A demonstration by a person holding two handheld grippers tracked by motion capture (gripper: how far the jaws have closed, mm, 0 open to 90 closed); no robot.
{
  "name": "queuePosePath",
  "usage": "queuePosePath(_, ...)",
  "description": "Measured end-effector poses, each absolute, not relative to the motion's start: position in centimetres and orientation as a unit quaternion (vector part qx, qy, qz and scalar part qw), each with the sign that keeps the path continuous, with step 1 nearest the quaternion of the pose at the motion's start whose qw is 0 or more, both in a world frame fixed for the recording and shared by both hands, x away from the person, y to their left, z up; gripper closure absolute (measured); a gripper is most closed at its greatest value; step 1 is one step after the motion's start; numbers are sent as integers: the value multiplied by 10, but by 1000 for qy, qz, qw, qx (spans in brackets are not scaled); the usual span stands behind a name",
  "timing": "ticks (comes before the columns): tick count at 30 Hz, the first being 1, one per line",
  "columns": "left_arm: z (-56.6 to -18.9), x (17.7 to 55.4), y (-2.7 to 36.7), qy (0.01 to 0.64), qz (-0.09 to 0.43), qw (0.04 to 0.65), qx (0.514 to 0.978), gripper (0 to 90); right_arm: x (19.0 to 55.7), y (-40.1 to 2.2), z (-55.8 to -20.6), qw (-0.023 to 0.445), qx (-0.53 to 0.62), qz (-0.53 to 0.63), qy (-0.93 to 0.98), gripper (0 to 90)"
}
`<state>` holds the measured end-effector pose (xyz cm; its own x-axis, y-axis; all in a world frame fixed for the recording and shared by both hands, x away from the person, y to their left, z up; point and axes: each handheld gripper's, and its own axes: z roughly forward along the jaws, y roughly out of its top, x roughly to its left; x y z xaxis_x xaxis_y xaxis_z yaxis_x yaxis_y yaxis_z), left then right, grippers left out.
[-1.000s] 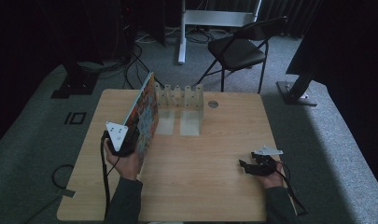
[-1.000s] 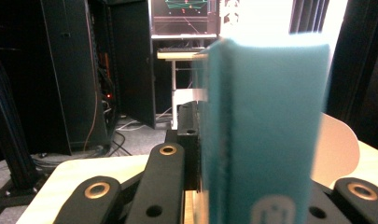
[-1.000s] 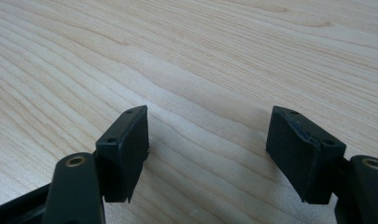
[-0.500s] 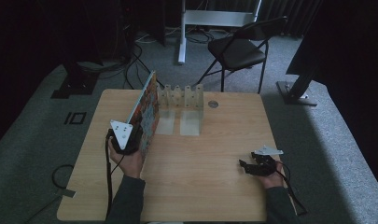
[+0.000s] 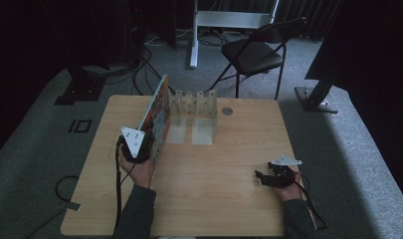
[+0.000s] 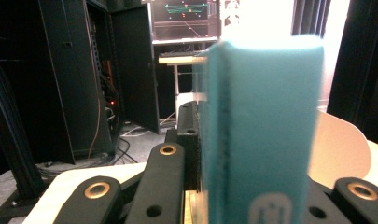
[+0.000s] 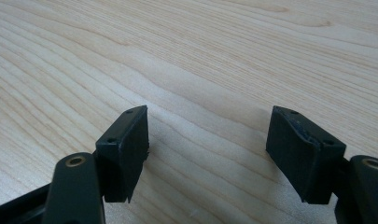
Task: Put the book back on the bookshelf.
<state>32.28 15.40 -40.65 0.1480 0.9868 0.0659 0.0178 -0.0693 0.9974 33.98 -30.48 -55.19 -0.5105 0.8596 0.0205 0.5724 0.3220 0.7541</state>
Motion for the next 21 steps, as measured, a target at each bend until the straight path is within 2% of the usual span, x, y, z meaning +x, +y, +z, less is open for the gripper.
queuePosePath(21,-408,332,154,449,476,516,553,802,340,-305,-552,196,454,365,789,295)
